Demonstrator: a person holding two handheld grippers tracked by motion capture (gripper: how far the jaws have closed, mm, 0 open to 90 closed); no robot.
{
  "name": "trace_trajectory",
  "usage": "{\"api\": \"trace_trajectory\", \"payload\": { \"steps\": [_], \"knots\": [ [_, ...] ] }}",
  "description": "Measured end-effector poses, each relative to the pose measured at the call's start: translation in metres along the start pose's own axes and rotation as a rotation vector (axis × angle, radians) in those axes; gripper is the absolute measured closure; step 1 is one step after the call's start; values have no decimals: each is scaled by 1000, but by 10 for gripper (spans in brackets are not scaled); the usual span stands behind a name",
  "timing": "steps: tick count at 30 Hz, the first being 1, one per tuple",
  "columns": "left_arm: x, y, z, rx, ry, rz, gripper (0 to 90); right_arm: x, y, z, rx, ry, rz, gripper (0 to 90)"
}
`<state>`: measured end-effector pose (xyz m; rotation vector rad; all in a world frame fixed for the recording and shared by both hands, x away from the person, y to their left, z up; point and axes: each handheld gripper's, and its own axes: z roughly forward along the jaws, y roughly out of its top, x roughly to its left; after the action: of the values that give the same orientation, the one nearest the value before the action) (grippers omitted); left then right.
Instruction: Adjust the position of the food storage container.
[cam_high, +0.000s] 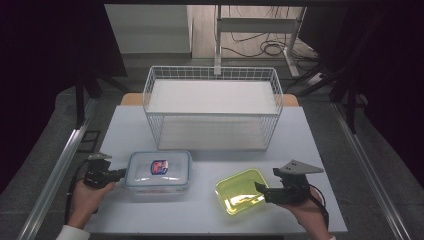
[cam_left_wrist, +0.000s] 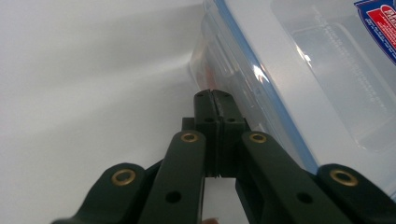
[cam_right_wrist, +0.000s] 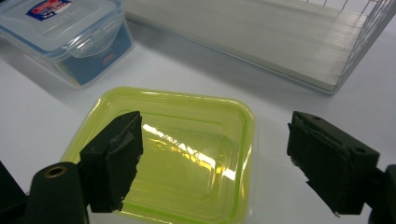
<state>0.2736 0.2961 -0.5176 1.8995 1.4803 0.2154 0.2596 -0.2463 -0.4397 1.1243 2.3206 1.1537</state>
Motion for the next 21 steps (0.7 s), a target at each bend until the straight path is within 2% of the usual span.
{"api": "trace_trajectory", "payload": {
  "steps": [10, 13, 14, 15, 17, 18, 19, 20, 21],
  "knots": [
    [-7, 6, 9, -10, -15, -5, 900, 5, 1, 3, -1, 14, -6, 191],
    [-4, 5, 5, -18, 5, -9, 744, 9, 2, 3, -15, 13, -14, 192],
    [1, 4, -5, -47, 20, -27, 692, 12, 4, 3, -35, 21, -15, 192],
    [3, 3, -11, -68, 5, -33, 642, 14, 5, 2, -46, 29, -14, 192],
    [5, 2, -21, -84, -24, -55, 445, 18, 9, 3, -57, 54, -4, 186],
    [5, 2, -21, -84, -24, -55, 368, 18, 9, 3, -57, 54, -4, 186],
    [2, -1, -29, -84, -31, -55, 332, 23, 11, 5, -69, 68, 9, 179],
    [2, -1, -29, -84, -31, -55, 312, 26, 11, 6, -73, 72, 5, 179],
    [-2, -2, -35, -70, -56, -36, 294, 28, 12, 8, -68, 76, 2, 179]
  ]
}}
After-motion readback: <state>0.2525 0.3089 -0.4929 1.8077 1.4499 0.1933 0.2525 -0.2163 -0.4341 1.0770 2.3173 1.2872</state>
